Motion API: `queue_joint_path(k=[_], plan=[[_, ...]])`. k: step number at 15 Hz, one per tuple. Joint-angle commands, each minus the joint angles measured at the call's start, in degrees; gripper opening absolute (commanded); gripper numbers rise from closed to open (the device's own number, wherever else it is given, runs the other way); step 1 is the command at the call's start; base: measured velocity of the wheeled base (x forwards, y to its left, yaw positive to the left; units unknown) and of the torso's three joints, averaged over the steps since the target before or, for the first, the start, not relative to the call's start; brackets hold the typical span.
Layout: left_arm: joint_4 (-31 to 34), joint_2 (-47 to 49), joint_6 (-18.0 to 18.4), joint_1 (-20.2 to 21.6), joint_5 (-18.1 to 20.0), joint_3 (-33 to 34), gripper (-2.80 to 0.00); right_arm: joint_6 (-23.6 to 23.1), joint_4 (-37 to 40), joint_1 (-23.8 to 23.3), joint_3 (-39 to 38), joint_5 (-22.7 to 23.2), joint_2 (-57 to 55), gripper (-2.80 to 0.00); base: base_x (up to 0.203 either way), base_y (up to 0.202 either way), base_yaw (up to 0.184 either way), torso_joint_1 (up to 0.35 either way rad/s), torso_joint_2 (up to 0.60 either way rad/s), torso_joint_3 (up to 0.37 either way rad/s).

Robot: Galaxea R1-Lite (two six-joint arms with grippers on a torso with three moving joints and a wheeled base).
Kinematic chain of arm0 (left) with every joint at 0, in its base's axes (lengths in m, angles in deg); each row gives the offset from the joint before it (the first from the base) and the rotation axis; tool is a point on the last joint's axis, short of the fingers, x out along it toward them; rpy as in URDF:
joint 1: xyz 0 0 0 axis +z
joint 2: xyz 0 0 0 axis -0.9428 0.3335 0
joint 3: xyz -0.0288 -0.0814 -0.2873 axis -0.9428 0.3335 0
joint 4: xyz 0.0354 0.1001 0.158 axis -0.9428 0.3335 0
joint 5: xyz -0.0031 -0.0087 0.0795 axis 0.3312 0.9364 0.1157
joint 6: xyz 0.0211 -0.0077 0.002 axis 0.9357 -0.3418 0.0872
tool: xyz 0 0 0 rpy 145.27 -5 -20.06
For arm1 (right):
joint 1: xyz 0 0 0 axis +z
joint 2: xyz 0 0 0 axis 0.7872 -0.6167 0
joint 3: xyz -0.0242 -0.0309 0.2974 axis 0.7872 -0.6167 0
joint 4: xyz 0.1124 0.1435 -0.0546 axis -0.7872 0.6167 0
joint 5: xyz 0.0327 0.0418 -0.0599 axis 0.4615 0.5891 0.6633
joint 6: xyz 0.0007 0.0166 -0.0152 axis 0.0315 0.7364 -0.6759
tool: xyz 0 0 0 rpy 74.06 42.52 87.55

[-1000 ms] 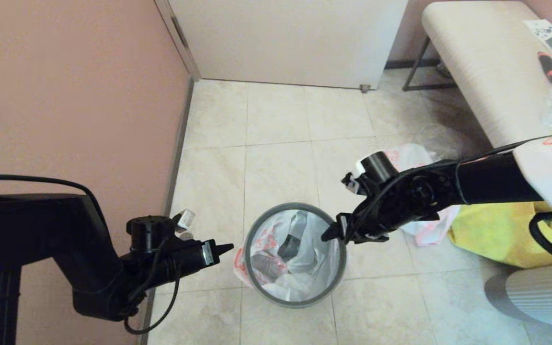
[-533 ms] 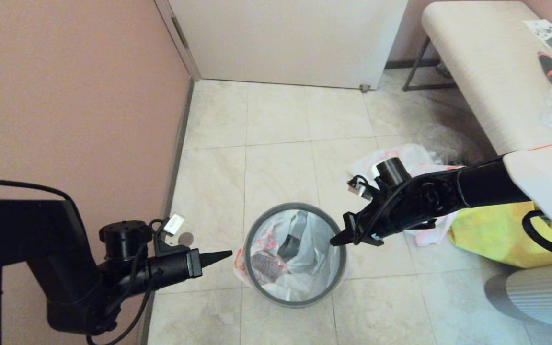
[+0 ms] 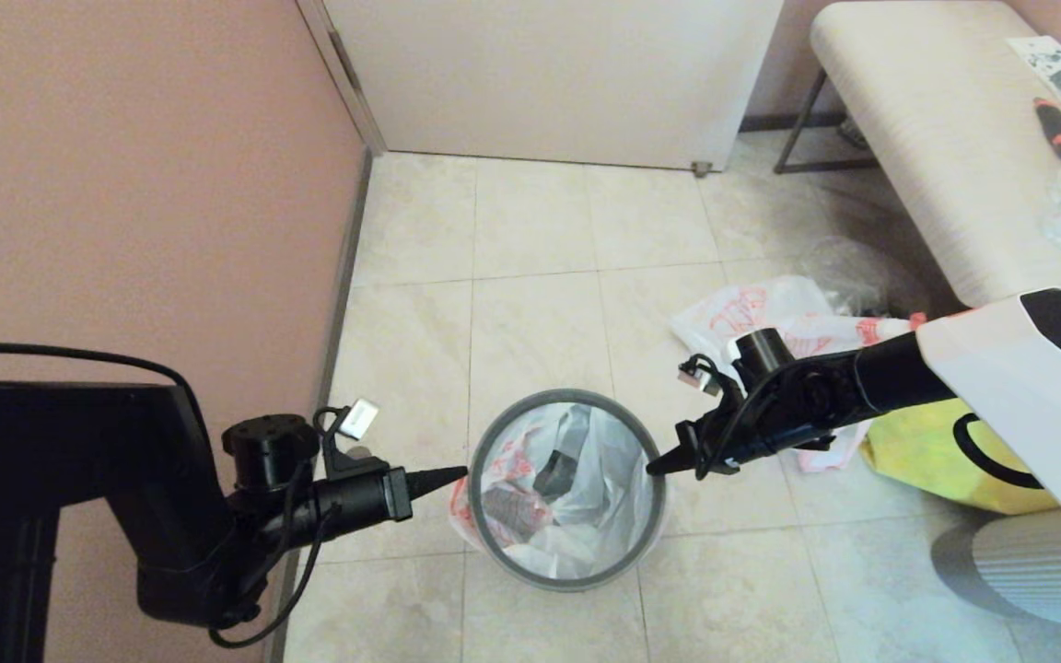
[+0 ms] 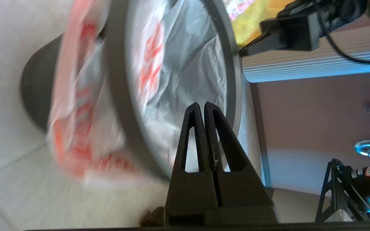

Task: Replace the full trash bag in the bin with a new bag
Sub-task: Place the trash can ring on the trash can

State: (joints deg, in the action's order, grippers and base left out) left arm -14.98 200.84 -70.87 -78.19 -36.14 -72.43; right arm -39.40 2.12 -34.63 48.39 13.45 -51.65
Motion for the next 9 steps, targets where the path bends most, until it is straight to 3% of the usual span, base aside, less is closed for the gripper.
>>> queue_joint_path(k=[1, 7, 9], plan=[[3.02, 1.03, -0.13, -0.86, 0.23, -4.98, -2.80, -0.93, -0.26, -0.80, 0.54, 0.65, -1.60, -2.80, 0.000, 0.000, 0.000, 0.000, 0.00, 0.000], [12.07, 9.84, 0.04, -1.02, -0.01, -17.09, -2.80, -4.09, 0.14, -2.01, 8.89, 0.93, -9.80, -2.80, 0.000, 0.000, 0.000, 0.000, 0.00, 0.000], [18.78, 10.72, 0.46, -1.37, -1.93, -20.64, -2.80, -4.86, 0.33, -1.98, 11.57, 0.93, -11.67, -2.80, 0.000, 0.000, 0.000, 0.000, 0.00, 0.000]])
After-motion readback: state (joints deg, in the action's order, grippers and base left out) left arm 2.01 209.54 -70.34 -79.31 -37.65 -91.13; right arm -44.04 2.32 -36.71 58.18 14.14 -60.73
